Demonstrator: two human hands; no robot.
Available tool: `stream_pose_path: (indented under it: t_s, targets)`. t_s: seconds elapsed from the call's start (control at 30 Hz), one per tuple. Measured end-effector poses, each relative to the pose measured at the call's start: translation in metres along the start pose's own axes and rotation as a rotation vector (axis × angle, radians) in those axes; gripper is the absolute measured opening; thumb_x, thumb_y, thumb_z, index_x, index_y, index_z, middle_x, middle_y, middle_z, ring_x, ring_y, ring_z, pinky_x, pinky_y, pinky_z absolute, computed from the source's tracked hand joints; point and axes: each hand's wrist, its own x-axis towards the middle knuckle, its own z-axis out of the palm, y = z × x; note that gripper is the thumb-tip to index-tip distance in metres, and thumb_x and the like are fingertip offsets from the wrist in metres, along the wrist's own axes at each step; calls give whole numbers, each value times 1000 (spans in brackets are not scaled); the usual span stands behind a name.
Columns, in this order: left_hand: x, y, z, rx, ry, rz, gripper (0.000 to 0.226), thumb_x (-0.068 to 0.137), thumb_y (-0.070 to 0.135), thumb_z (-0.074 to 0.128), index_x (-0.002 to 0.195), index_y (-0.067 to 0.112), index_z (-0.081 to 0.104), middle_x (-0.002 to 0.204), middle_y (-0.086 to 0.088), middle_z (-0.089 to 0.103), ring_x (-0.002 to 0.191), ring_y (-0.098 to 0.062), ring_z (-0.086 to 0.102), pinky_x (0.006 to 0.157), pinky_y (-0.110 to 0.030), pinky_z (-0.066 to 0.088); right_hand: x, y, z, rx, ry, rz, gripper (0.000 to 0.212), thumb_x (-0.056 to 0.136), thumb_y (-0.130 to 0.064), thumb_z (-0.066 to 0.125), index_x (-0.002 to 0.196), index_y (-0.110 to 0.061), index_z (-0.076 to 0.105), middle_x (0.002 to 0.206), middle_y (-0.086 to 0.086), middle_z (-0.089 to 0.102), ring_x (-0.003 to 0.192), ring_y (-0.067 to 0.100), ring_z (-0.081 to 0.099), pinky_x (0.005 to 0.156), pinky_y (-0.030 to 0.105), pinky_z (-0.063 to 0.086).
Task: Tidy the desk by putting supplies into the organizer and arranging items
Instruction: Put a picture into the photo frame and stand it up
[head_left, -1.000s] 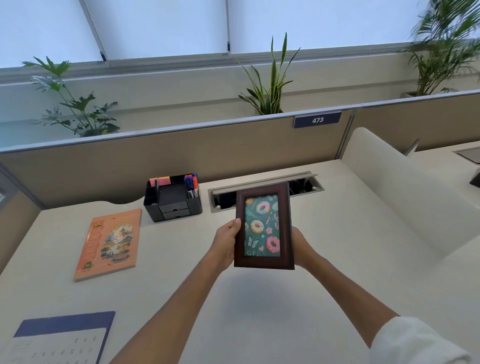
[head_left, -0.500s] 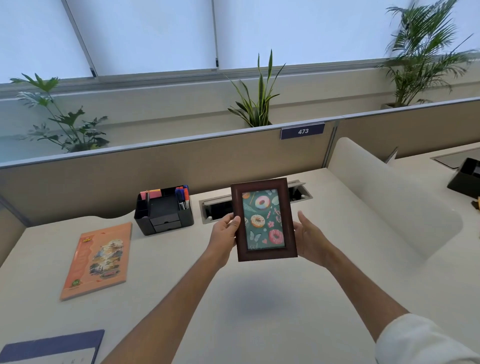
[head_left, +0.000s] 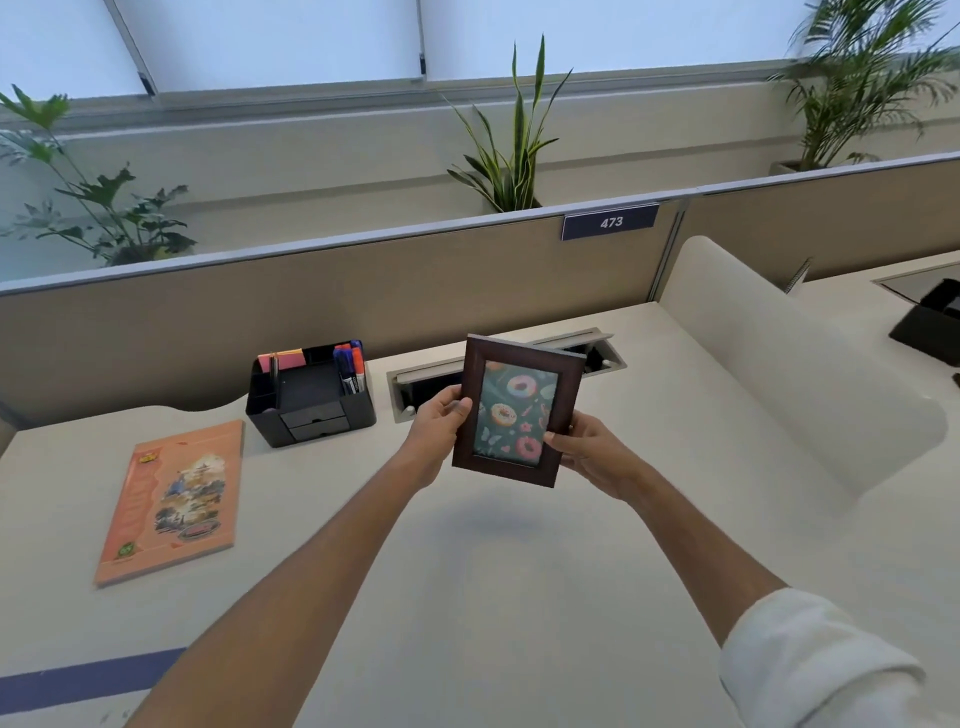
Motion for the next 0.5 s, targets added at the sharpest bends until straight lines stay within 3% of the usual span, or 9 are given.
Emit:
stream_pose_path:
  t_s: [0.13, 0.23, 0.33, 0.5]
  targets:
    - [28, -15, -1, 47, 17, -49, 27, 102, 19, 41, 125, 15, 54, 109, -2, 66, 102, -16, 64, 74, -24, 55, 22, 14, -7, -41, 81, 55, 38, 95, 2, 52, 132, -6, 51, 129, 12, 63, 116, 27, 61, 100, 43, 48]
    - [51, -32, -1, 70, 37, -93, 31, 101, 20, 42, 131, 15, 51, 116, -4, 64, 106, -16, 62, 81, -27, 54, 39, 19, -17, -55, 102, 96, 32, 96, 2, 51, 126, -9, 54, 120, 5, 66, 108, 19, 65, 90, 34, 53]
    - [69, -44, 1, 68, 38, -106, 25, 102, 18, 40, 123, 18, 54, 110, -1, 65, 105, -17, 62, 84, -31, 53, 56, 24, -28, -45, 109, 132, 30, 96, 3, 50, 120, -14, 56, 116, 0, 68, 103, 13, 67, 81, 26, 55]
    - [94, -60, 2, 88, 65, -134, 23, 102, 17, 40, 119, 22, 55, 105, 3, 65, 100, -14, 62, 82, -29, 52, 80, 37, -43, -38, 111, 178, 30, 97, 2, 49, 120, -17, 56, 119, 0, 66, 109, 18, 64, 86, 30, 54]
